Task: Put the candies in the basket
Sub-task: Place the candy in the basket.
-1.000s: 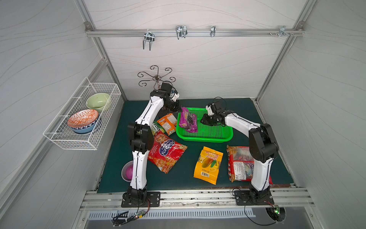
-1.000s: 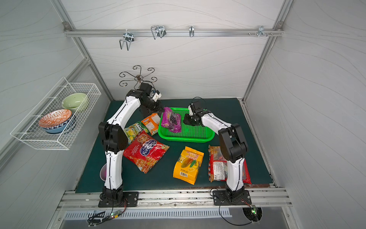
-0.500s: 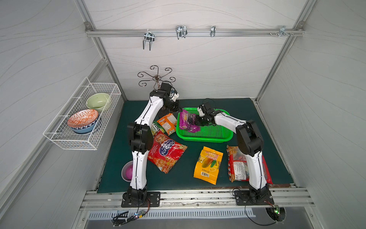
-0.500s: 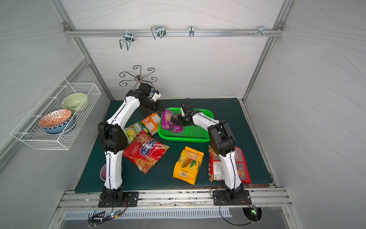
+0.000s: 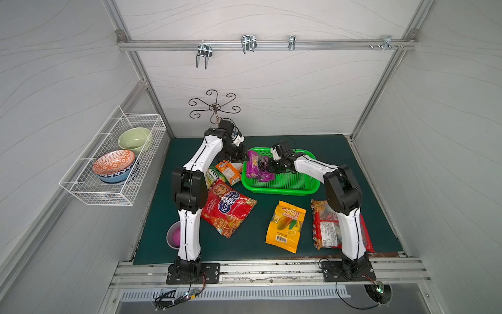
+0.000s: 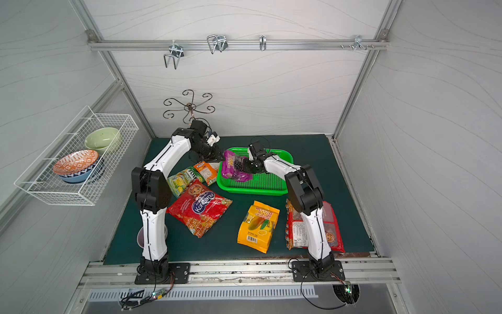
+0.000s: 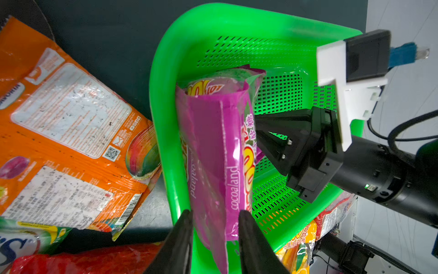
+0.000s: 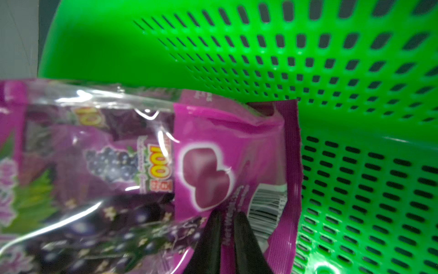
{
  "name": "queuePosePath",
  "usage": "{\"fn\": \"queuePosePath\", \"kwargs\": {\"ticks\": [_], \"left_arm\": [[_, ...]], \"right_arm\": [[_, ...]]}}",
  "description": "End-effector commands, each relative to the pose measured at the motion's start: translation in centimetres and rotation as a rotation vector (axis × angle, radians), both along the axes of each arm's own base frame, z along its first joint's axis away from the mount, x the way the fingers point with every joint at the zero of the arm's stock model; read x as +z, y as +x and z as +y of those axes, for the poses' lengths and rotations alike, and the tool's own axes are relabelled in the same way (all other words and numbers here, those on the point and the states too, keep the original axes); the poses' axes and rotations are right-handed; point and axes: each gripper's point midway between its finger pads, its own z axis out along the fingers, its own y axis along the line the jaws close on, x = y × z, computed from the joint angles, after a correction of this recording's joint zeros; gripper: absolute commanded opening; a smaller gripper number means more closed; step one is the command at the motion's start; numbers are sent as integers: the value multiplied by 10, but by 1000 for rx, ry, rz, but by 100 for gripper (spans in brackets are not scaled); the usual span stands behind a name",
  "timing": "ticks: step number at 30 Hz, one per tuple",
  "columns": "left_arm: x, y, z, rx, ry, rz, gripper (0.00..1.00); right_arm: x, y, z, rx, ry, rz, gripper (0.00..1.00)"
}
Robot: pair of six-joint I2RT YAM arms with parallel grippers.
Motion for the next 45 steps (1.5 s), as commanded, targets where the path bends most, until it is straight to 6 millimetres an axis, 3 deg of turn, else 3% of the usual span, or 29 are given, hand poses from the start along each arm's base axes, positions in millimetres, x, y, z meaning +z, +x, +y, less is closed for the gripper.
{"fn": "queuePosePath", "kwargs": {"ticks": [1,4,9,18,21,25,30,34,38,41,45], "left_arm": [[4,7,-11,-43,-16,-32,34],[-2,5,-18,-63,-11,-21,32],[-14,6,-28,-90,14,-13,19],[-19,19,-49,-145,2,-43,18],[-10,16,-50,-159,-13,-53,18],[16,3,-46,-174,-19,-89,19],[45,-37,-40,-212,-45,-105,22],[50,-76,-33,-259,-68,-77,27],[49,-115,-27,-340,-84,-60,35],[46,-133,-24,-391,-94,-75,42],[35,-162,-28,-480,-87,-101,51]], "right_arm": [[34,-8,4,25,60,-16,16],[44,-8,0,19,63,-37,16],[54,-11,-11,0,50,-46,16],[104,-37,-54,-17,10,-140,28],[115,-56,-66,44,-24,-163,36],[123,-82,-79,93,-51,-155,39],[136,-134,-93,183,-90,-150,50],[130,-182,-111,247,-180,-97,59],[101,-225,-133,222,-189,63,59],[70,-238,-151,151,-196,227,55],[49,-237,-161,50,-150,308,50]]}}
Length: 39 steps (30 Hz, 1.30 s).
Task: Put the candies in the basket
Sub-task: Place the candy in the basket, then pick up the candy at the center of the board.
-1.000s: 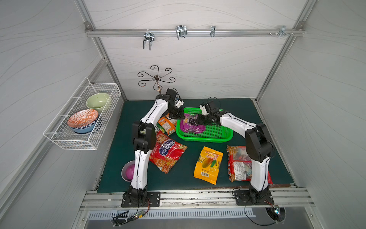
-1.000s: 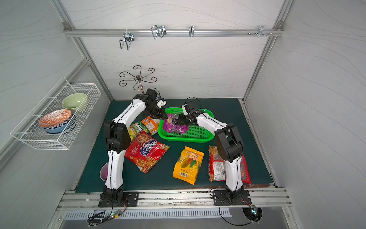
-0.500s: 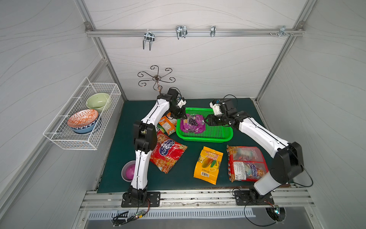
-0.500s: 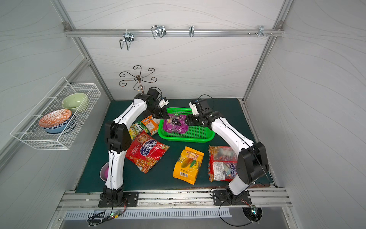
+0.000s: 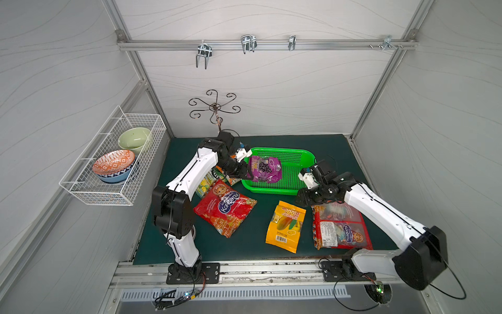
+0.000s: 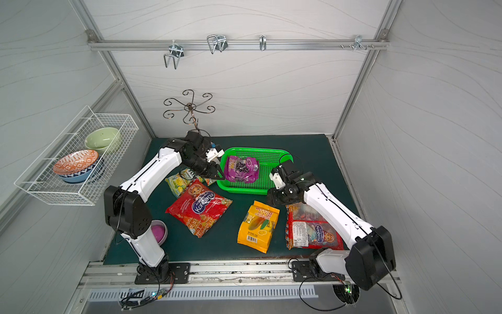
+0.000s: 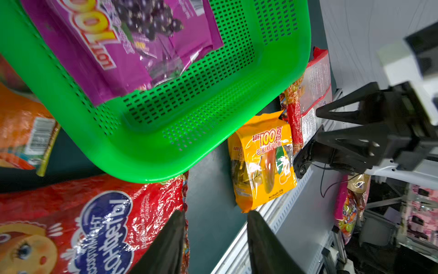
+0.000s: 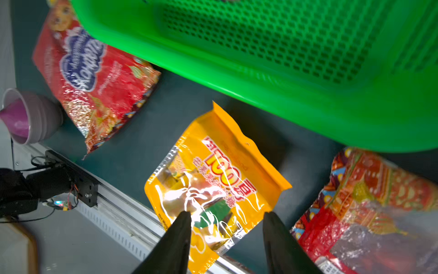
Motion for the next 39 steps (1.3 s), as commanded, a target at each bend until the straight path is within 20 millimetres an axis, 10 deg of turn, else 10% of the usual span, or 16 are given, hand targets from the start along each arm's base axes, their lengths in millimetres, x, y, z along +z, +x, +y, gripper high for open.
{"fn": "queuePosePath", "kwargs": {"ticks": [1,15,21,26,29,39], "left_arm": [[2,-27,-10,-143,-18,-86,53],[-4,-44,-22,-243,29,-126,55],[-5,-45,-19,-241,44,-135,55],[-5,-47,-17,-249,49,-141,55],[-5,-46,-16,-250,57,-146,55],[-7,-44,-17,-262,68,-134,55]], "right_arm": [[-21,-12,-14,-110,10,117,50],[-78,10,-27,-192,0,110,42],[-78,12,-10,-162,84,114,18],[-74,-1,-8,-147,81,132,21],[-74,-11,-8,-147,72,150,0],[-58,-74,-29,-302,80,256,0]]}}
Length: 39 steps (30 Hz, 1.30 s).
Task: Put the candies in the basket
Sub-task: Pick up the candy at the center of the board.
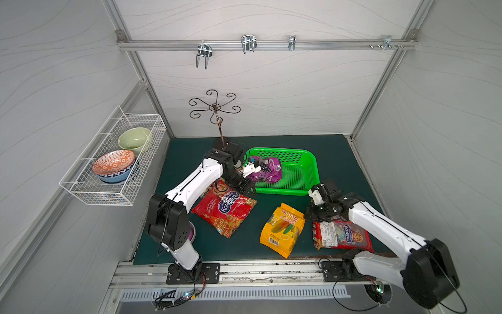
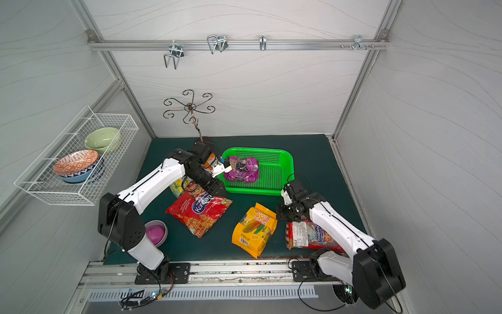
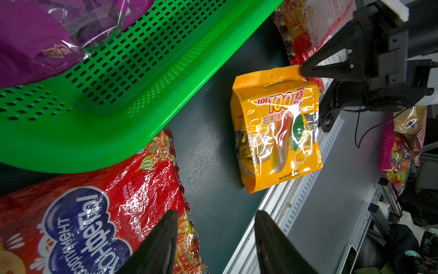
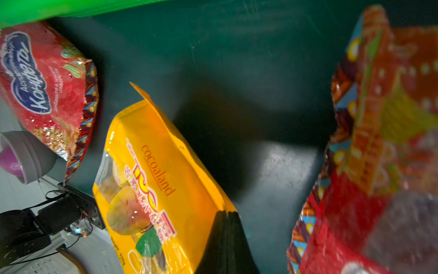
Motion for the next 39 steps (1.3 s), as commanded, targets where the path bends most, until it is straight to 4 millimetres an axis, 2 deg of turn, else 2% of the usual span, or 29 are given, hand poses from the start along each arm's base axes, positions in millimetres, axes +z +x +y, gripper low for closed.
{"fn": "queuePosePath", "kwargs": {"ticks": [1,3,6,7,8,11,13,16,19,22,33,36,39], "left_arm": [[8,4,-4,-29,-9,-26,55],[7,3,-5,-38,-9,-13,55],[3,-1,-3,-51,-1,0,55],[2,-3,-2,-58,2,-1,55],[0,-5,-1,-67,7,3,55],[-3,-14,5,-107,23,3,56],[-4,-22,9,-135,30,7,56],[-9,-38,16,-177,38,40,56],[-18,-55,23,-209,46,79,57],[-25,-66,27,-214,51,105,56],[-37,-71,31,-199,63,106,56],[-38,-72,32,-195,66,104,56],[-39,-72,33,-192,66,99,56]], "right_arm": [[-7,-41,-4,-62,18,159,0],[-8,-56,2,-56,22,183,0],[-6,-66,9,-19,13,198,1],[-6,-67,10,-3,1,207,28],[-5,-66,10,5,-7,203,38],[4,-51,7,22,-46,125,53],[13,-37,3,40,-73,73,58],[8,-24,7,125,-55,47,55],[-2,-21,18,205,-30,45,48],[-8,-22,26,239,-4,59,46],[-30,-21,43,286,28,101,46],[-38,-22,47,308,19,118,39],[-40,-24,55,347,21,114,22]]}}
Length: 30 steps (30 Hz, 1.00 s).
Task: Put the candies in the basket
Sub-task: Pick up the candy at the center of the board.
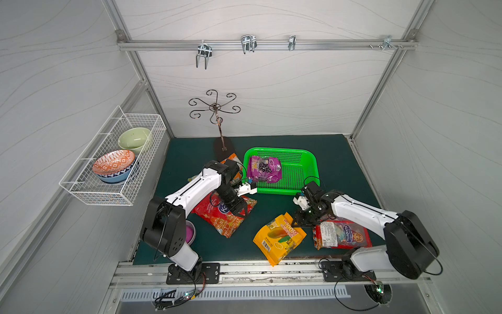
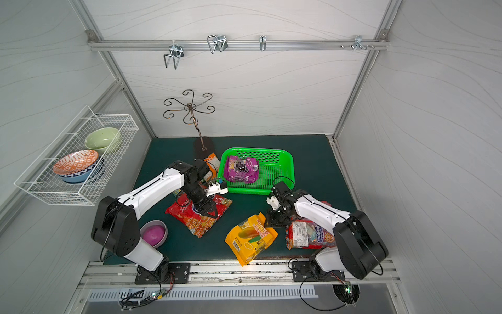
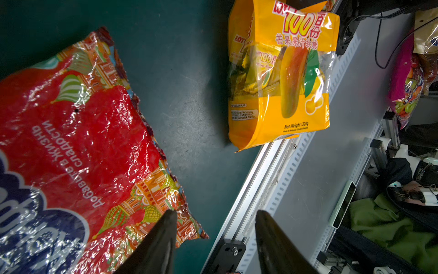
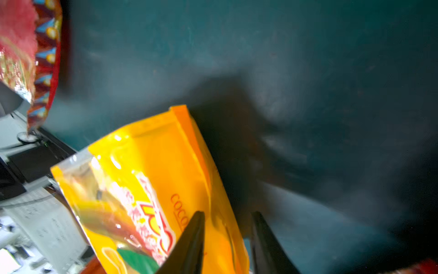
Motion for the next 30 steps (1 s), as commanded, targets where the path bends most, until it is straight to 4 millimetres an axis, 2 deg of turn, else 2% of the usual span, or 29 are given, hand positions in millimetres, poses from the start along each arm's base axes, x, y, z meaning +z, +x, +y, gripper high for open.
{"fn": "queuePosePath", "kwargs": {"ticks": [1,3,4,9,17,20,23,30], "left_arm": [[6,1,-2,-10,-21,-40,56],[6,2,-1,-8,-22,-40,56],[7,2,-2,-7,-26,-41,57],[15,8,-5,-6,-49,-43,57],[32,25,-13,3,-89,-66,57],[38,30,-16,18,-107,-65,57],[56,35,-22,42,-171,-36,56],[77,58,-15,111,-212,-59,56]], "right_arm": [[1,-4,12,62,30,-8,14],[5,-4,13,64,36,-20,1],[9,-3,13,61,42,-31,0],[41,0,11,32,82,-106,0],[123,5,13,-3,185,-235,0],[150,3,20,13,248,-247,0],[178,5,30,13,312,-253,0],[233,20,54,-4,441,-262,0]]}}
